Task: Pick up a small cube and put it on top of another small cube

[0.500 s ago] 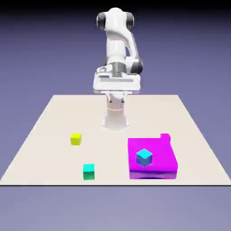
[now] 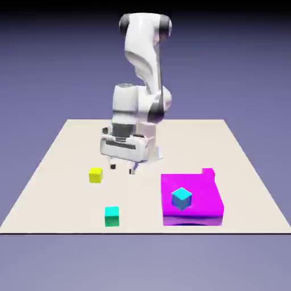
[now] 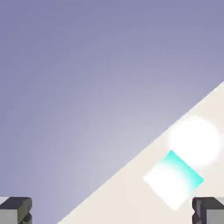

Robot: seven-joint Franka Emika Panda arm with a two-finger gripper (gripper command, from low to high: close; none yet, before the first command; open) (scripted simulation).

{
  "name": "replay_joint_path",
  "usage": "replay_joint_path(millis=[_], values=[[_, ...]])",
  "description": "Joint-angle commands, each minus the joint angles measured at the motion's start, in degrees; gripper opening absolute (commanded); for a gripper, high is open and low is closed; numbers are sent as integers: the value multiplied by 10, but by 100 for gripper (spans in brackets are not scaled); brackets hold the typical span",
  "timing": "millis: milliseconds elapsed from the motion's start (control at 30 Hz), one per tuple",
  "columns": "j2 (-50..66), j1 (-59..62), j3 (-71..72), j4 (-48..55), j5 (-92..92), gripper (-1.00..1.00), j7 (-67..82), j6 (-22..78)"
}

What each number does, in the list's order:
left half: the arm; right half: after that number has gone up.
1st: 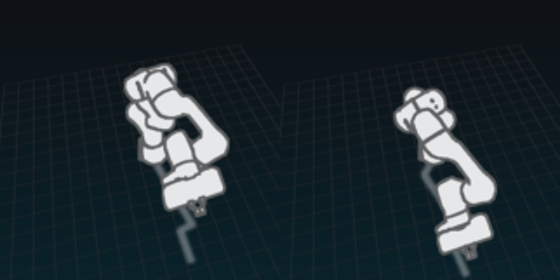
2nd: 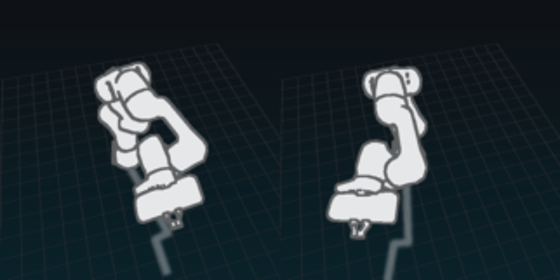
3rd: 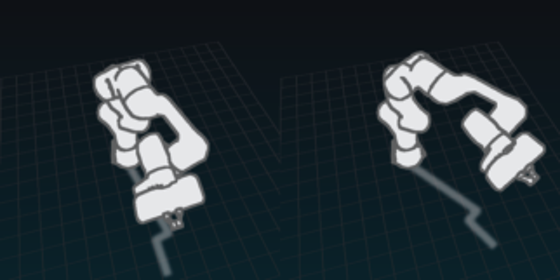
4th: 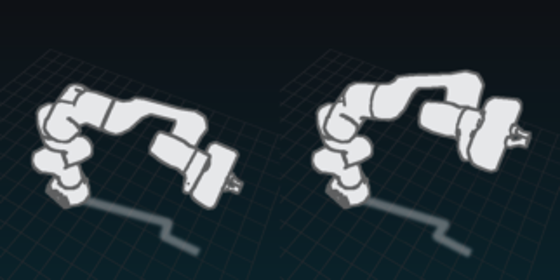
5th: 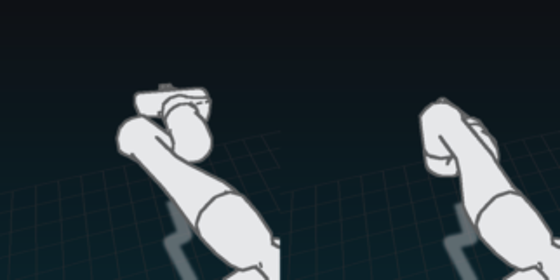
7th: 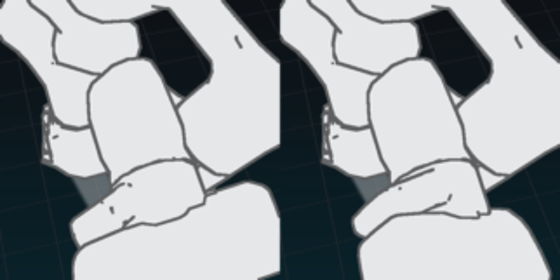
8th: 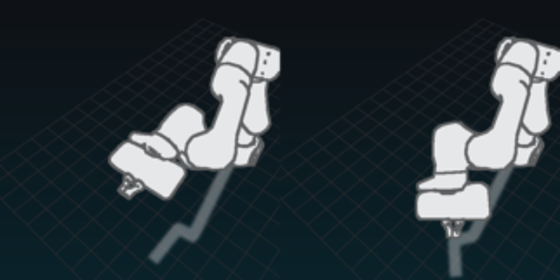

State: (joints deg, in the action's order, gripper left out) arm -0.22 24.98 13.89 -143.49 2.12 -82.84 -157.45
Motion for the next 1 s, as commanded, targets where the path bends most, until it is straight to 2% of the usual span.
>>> replay_joint_path(millis=[0, 333, 533, 567, 767, 967], values=[[20, 13, 9, 11, 1, 0, -25, 10], [205, 158, 88, 111, 13, 0, -255, 105], [303, 119, 51, 122, -19, 0, -275, 18], [303, 119, 51, 122, -19, -100, -275, 18], [203, 153, 90, 113, 11, -100, -255, 106], [138, 28, 152, 142, -6, -100, -262, 138]])
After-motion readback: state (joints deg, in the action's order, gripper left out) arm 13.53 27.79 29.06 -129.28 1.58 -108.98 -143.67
